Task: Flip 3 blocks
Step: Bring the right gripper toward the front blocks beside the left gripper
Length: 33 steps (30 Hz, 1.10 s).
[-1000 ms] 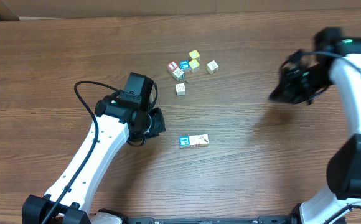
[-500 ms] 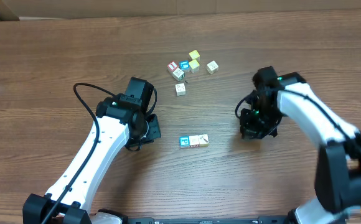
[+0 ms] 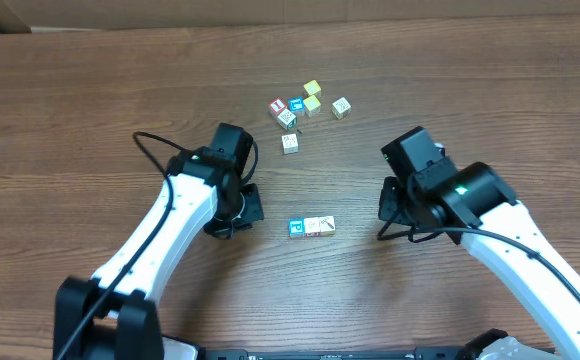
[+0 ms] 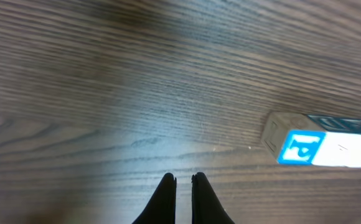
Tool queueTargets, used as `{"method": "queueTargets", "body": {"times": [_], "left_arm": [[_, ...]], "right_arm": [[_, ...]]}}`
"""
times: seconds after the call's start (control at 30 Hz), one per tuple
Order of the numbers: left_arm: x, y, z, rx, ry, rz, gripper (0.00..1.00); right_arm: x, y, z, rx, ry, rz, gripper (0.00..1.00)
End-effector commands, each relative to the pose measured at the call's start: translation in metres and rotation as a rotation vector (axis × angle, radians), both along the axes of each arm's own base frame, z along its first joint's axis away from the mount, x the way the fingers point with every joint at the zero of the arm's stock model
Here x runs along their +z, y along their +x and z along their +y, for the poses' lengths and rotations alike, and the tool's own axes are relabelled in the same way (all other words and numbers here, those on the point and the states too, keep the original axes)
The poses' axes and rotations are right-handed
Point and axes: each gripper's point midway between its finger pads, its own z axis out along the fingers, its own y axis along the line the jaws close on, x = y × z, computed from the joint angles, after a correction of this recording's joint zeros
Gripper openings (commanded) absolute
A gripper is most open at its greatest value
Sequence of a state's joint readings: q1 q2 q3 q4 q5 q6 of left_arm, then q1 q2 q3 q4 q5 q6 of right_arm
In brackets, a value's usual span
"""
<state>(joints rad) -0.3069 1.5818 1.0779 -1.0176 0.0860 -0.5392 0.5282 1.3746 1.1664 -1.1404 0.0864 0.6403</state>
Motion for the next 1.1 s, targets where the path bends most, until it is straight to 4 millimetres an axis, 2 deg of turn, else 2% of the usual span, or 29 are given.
{"method": "queueTargets", "body": {"times": [0.0, 0.1, 0.13, 0.2, 0.27, 0.4, 0.6, 0.87, 1.07], "left_arm": [[-0.017, -0.003, -0.012, -0.046, -0.011, 0.042, 0.04], [-0.025, 0.001, -0.024, -0.073, -0.028, 0.034, 0.04], [-0.028, 0.003, -0.029, -0.086, -0.029, 0.028, 0.04], [-0.032, 0.004, -0.035, -0.105, -0.028, 0.023, 0.04], [-0.037, 0.003, -0.04, -0.111, -0.028, 0.03, 0.04], [-0.046, -0.002, -0.046, -0.12, -0.017, 0.061, 0.04], [-0.056, -0.003, -0.048, -0.127, -0.01, 0.078, 0.04], [-0.057, 0.001, -0.052, -0.123, -0.025, 0.064, 0.04], [-0.057, 0.004, -0.053, -0.124, -0.029, 0.054, 0.04]], "right_arm": [[-0.024, -0.003, 0.003, -0.002, -0.007, 0.053, 0.04], [-0.041, 0.001, 0.011, 0.004, 0.014, 0.065, 0.04], [-0.046, 0.002, 0.017, 0.012, 0.039, 0.079, 0.14], [-0.048, 0.004, 0.025, 0.022, 0.074, 0.086, 0.14], [-0.047, 0.008, 0.034, 0.031, 0.113, 0.079, 0.04], [-0.053, 0.008, 0.051, 0.062, 0.183, 0.094, 0.04], [-0.089, 0.003, 0.058, 0.065, 0.179, 0.185, 0.04], [-0.125, 0.006, 0.086, 0.097, 0.249, 0.254, 0.04], [-0.131, 0.007, 0.089, 0.078, 0.251, 0.263, 0.04]]}}
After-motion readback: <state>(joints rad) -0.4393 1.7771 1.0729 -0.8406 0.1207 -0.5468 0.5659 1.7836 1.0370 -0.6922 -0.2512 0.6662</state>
